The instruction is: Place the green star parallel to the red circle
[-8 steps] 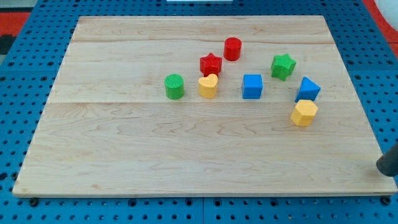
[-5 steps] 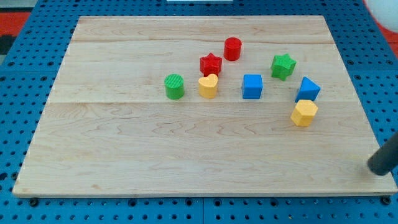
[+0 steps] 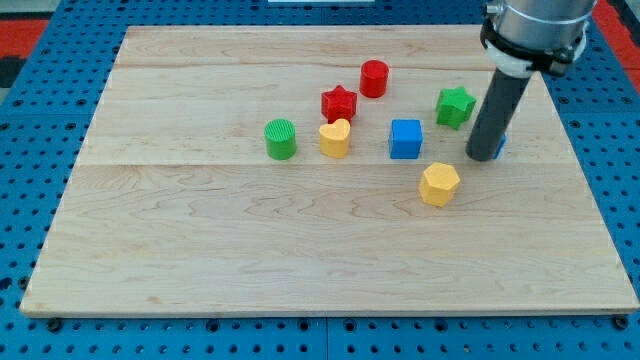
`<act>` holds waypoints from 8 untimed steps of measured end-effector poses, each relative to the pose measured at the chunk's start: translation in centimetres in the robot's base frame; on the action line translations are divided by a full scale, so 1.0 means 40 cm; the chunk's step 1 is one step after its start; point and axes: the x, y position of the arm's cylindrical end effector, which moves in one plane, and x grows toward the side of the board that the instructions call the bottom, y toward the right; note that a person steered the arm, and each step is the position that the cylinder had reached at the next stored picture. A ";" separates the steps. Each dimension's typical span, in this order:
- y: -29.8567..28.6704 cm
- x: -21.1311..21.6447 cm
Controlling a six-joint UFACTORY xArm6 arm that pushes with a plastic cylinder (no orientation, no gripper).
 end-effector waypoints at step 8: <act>0.079 -0.303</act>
